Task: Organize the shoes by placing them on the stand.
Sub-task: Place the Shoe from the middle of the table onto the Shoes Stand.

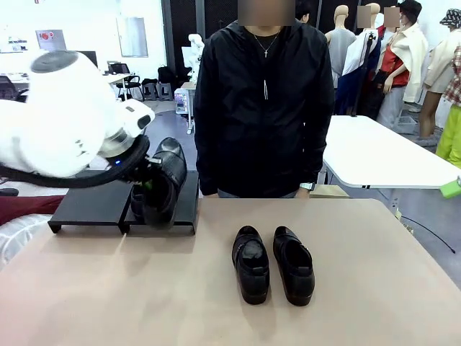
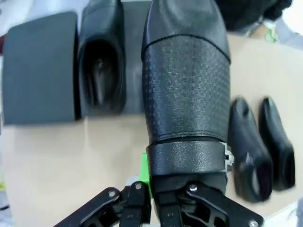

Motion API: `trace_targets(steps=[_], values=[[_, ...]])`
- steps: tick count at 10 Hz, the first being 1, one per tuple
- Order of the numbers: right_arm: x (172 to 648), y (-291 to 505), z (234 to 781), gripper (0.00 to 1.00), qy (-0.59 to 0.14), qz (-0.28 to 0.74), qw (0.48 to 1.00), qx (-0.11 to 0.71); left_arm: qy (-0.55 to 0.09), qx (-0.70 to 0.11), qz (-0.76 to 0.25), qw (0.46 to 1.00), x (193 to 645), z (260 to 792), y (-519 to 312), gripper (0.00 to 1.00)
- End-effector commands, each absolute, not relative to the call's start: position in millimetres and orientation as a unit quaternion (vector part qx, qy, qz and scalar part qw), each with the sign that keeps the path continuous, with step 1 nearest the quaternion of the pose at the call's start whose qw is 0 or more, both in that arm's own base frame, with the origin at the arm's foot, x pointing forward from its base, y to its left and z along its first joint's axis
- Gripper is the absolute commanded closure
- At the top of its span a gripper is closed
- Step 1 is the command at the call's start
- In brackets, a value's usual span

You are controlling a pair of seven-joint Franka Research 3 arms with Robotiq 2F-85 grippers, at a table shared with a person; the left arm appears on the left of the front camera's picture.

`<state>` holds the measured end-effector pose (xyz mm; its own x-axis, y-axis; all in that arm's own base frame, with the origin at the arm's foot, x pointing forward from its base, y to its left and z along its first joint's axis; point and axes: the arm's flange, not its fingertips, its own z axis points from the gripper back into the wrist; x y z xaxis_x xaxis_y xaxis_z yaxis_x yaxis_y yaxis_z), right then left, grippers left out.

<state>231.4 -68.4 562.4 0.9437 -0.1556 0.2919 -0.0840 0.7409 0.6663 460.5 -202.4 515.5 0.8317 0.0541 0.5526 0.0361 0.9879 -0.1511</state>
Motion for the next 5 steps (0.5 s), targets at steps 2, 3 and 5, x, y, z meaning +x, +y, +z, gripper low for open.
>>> trace_targets(steps=[2,3,5], values=[[232,-69,565,0.0,-0.17,-0.013,0.913,0.369,-0.33,-0.041,0.033,0.943,553,496,-235,1.0],[232,-69,565,0.0,-0.17,-0.013,0.913,0.369,-0.339,-0.015,0.05,0.94,566,485,-234,1.0],[232,-69,565,0.0,-0.17,-0.013,0.913,0.369,-0.345,0.012,0.044,0.937,572,465,-234,1.0]])
